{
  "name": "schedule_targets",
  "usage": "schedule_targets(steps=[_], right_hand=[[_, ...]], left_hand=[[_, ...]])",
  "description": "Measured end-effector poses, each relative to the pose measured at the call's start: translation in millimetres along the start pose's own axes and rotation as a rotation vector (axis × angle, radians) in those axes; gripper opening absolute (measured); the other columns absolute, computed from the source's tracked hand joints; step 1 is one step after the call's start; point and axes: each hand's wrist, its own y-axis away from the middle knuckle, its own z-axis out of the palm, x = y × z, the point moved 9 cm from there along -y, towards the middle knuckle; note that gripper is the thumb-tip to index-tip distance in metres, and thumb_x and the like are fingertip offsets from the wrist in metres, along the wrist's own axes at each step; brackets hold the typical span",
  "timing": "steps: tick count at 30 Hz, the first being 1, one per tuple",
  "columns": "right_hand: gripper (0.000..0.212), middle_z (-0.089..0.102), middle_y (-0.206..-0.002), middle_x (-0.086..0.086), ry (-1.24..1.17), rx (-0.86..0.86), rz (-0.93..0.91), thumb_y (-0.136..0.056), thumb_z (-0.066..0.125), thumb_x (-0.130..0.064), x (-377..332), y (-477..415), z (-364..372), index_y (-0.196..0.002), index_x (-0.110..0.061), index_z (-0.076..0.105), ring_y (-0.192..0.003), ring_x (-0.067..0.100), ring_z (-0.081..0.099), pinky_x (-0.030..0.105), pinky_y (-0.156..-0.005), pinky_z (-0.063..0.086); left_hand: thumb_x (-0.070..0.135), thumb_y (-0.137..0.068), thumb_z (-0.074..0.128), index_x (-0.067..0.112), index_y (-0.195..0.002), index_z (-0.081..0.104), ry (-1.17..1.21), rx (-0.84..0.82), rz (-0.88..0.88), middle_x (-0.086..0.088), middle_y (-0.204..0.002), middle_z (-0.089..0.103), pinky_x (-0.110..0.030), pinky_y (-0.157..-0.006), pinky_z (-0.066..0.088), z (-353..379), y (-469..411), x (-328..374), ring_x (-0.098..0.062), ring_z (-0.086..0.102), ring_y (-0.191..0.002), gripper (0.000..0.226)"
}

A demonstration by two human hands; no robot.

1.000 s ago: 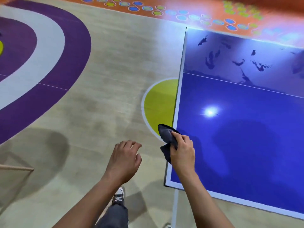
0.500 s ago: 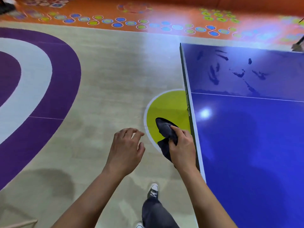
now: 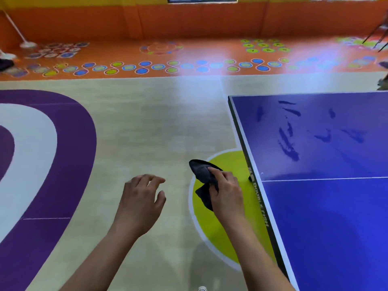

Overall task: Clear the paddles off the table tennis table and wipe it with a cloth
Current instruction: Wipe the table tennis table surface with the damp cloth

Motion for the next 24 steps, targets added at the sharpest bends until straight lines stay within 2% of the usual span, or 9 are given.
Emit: schedule_targets(steps=[4, 8, 13, 20, 24], right_hand=[[0.052, 0.056, -0.134, 0.003, 0.027, -0.035, -0.038, -0.095, 0.055, -0.011, -32, -81, 17, -0.144, -0.028, 0.055, -0.126, 0.025, 0.048, 0.042, -0.102, 0.041], [0.051, 0.057, -0.13, 0.004, 0.019, -0.007, -0.01, -0.094, 0.056, -0.011, -49, -173, 41, -0.142, -0.028, 0.057, -0.122, 0.027, 0.05, 0.043, -0.1, 0.042], [0.048, 0.059, -0.124, 0.004, -0.112, 0.048, 0.043, -0.093, 0.059, -0.01, -65, -283, 76, -0.138, -0.028, 0.059, -0.118, 0.027, 0.054, 0.043, -0.099, 0.045], [0.05, 0.061, -0.114, 0.001, -0.19, 0.225, 0.144, -0.092, 0.061, -0.009, -69, -413, 81, -0.138, -0.029, 0.059, -0.111, 0.022, 0.057, 0.041, -0.096, 0.048], [0.054, 0.064, -0.126, -0.006, -0.223, 0.373, 0.205, -0.09, 0.066, -0.013, -44, -471, 71, -0.139, -0.032, 0.054, -0.117, 0.015, 0.057, 0.032, -0.098, 0.049]], left_hand=[[0.026, -0.097, 0.056, 0.027, -0.126, 0.063, 0.055, 0.016, -0.007, 0.007, -0.127, 0.061, -0.036, -0.107, 0.032, -2, -77, -20, -0.021, 0.048, -0.126, 0.03], [0.024, -0.095, 0.06, 0.026, -0.122, 0.065, 0.084, 0.018, 0.044, 0.006, -0.123, 0.063, -0.037, -0.105, 0.035, 6, -170, -42, -0.023, 0.051, -0.123, 0.028], [0.024, -0.094, 0.06, 0.027, -0.122, 0.065, 0.124, 0.006, 0.101, 0.007, -0.122, 0.063, -0.036, -0.105, 0.036, 17, -301, -81, -0.021, 0.051, -0.123, 0.028], [0.027, -0.096, 0.058, 0.027, -0.126, 0.064, 0.128, -0.064, 0.315, 0.007, -0.125, 0.062, -0.035, -0.109, 0.033, 36, -476, -77, -0.021, 0.048, -0.127, 0.03], [0.03, -0.097, 0.057, 0.029, -0.128, 0.062, 0.138, -0.125, 0.427, 0.007, -0.127, 0.06, -0.033, -0.109, 0.031, 64, -555, -50, -0.02, 0.046, -0.128, 0.032]])
